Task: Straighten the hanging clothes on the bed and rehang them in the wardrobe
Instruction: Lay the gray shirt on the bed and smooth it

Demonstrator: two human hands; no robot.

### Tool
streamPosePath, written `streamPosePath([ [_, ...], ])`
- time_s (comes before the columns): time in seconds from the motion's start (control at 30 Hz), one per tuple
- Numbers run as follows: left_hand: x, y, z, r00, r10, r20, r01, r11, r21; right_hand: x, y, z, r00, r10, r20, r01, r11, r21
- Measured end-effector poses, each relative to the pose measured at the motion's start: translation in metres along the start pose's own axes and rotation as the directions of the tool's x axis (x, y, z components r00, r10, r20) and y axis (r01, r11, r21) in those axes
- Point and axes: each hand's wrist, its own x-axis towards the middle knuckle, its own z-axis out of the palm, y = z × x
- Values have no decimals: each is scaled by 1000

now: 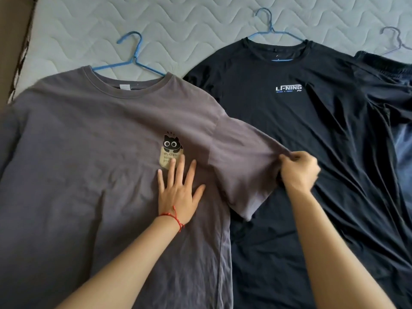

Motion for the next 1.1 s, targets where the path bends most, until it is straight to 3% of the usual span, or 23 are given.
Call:
streamPosePath([
  [0.1, 1, -4, 0, 999, 39, -8, -38, 999, 25, 21, 2, -19, 980, -113, -164, 86, 982, -166],
  [0.2, -1, -6, -1, 998, 56, -3, -56, 997, 43, 9, -14, -7, 892, -395, -219, 342, 908, -242],
  [0.23, -1, -6, -2, 998, 57, -9, -57, 997, 47, -5, -24, 4, 827, -527, -195, 477, 842, -251],
  [0.3, -2, -6, -4, 998, 60, -18, -59, 996, 64, -44, -41, 35, 620, -784, -32, 756, 607, -245],
  [0.37, -5, -7, -6, 998, 65, -20, -63, 993, 96, -77, -46, 68, 389, -894, 221, 913, 343, -222],
  [0.4, -8, -9, -6, 997, 75, -22, -73, 992, 107, -86, -43, 81, 325, -883, 340, 939, 259, -224],
  [0.43, -12, -13, -6, 995, 96, -22, -93, 989, 113, -88, -36, 91, 324, -846, 424, 941, 243, -235],
  [0.5, -22, -24, -5, 989, 149, -13, -146, 982, 123, -81, -15, 98, 489, -737, 467, 872, 396, -288],
  [0.6, -39, -48, -4, 979, 203, -17, -199, 970, 139, -78, 4, 95, 732, -585, 349, 681, 626, -379],
  [0.7, -53, -64, -9, 976, 215, -18, -210, 967, 141, -102, -3, 94, 874, -426, 235, 485, 793, -368],
  [0.77, -61, -74, -15, 985, 171, -25, -167, 979, 117, -135, -16, 97, 849, -497, 181, 529, 788, -316],
  [0.9, -74, -110, -35, 992, -20, -123, 16, 999, -33, -217, -50, 127, 583, -764, 276, 813, 553, -183],
  [1.0, -79, -158, -55, 949, -194, -247, 142, 966, -214, -267, -79, 167, 529, -781, 333, 847, 513, -142],
  [1.1, -77, -220, -75, 892, -284, -351, 197, 944, -264, -303, -91, 204, 454, -787, 417, 887, 442, -132],
])
